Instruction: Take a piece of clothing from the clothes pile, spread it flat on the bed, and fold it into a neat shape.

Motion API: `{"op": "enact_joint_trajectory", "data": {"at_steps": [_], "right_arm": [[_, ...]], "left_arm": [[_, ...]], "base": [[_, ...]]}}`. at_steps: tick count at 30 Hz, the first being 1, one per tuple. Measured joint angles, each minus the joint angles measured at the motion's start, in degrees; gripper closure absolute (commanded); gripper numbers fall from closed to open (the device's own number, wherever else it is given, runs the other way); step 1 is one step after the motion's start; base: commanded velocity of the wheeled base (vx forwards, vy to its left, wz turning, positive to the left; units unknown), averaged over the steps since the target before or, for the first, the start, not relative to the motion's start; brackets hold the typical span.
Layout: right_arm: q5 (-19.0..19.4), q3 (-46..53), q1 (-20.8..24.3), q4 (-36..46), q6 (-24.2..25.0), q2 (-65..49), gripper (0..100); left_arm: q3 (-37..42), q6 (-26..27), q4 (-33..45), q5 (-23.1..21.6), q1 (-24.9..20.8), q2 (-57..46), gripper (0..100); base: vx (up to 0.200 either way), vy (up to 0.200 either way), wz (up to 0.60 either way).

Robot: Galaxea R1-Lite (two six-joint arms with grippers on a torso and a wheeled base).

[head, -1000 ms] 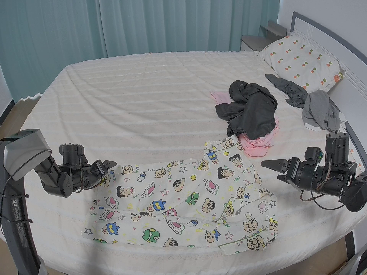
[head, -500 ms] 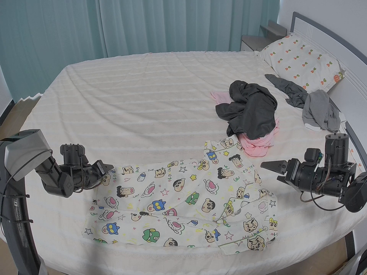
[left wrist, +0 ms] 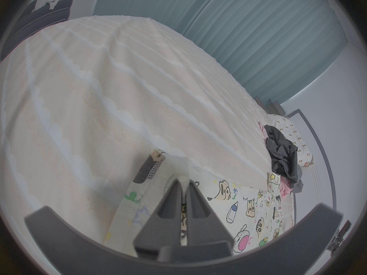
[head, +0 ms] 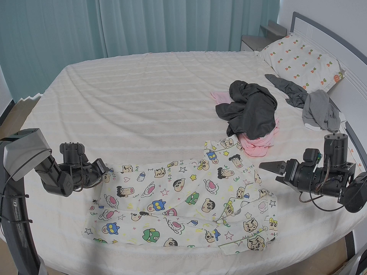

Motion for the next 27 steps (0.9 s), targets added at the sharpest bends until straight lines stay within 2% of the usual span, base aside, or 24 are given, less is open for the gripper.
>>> {"op": "enact_joint_trajectory", "data": {"at_steps": [10,17,27], "right_arm": [[0.1,-1.1,0.0,-0.4,-1.1,0.4,0],[0.2,-1.7,-0.2,-0.4,-3.1,0.8,0],[0.5,-7.5,-0.9,-0.4,-4.0,5.6,0]], "left_arm": [[-1.3,-0.2,2.6,0.0,0.8,-1.9,100],[-6.1,-3.4,6.9,0.1,1.3,-2.7,100],[-12.4,-4.3,12.3,0.2,2.4,-3.3,100]], "base": [[0.0,0.0,0.0],[0.0,0.0,0.0],[0.0,0.0,0.0]]}}
